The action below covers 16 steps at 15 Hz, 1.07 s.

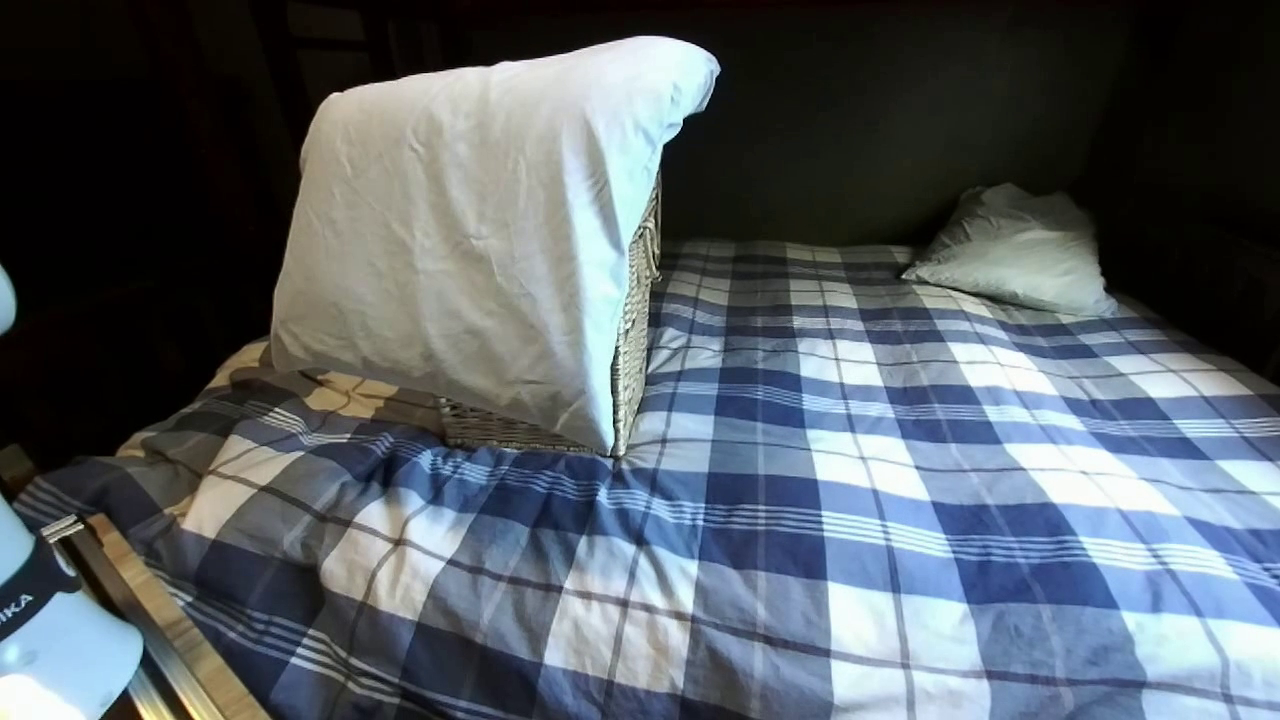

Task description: Put the pillow in the laundry basket

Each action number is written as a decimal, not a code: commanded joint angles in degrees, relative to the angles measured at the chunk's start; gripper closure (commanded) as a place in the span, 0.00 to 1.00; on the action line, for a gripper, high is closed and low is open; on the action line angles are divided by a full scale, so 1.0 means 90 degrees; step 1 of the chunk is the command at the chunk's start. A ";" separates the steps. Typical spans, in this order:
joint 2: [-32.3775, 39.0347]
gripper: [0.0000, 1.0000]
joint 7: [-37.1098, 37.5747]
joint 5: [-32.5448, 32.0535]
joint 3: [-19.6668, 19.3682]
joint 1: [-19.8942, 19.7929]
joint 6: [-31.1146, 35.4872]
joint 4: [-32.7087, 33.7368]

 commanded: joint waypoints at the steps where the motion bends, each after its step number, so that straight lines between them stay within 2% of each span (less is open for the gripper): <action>1: -0.0012 0.00 0.0000 0.0000 0.0009 0.0004 0.0000 0.0000; 2: -0.0020 0.00 0.0000 0.0000 0.0013 0.0004 0.0000 0.0000; 3: 0.0023 0.00 0.0051 -0.0295 0.0210 0.0048 0.0000 -0.0100; 7: 0.0334 0.00 0.0451 -0.0714 0.0719 0.0363 -0.0001 -0.0269; 10: 0.0700 0.00 0.0738 -0.0995 0.0813 0.0750 0.0000 -0.0159; 13: 0.0936 0.00 0.1031 -0.1391 0.0456 0.1086 0.0089 -0.0098; 16: 0.1060 0.00 0.1336 -0.1711 0.0211 0.1176 0.0310 -0.0156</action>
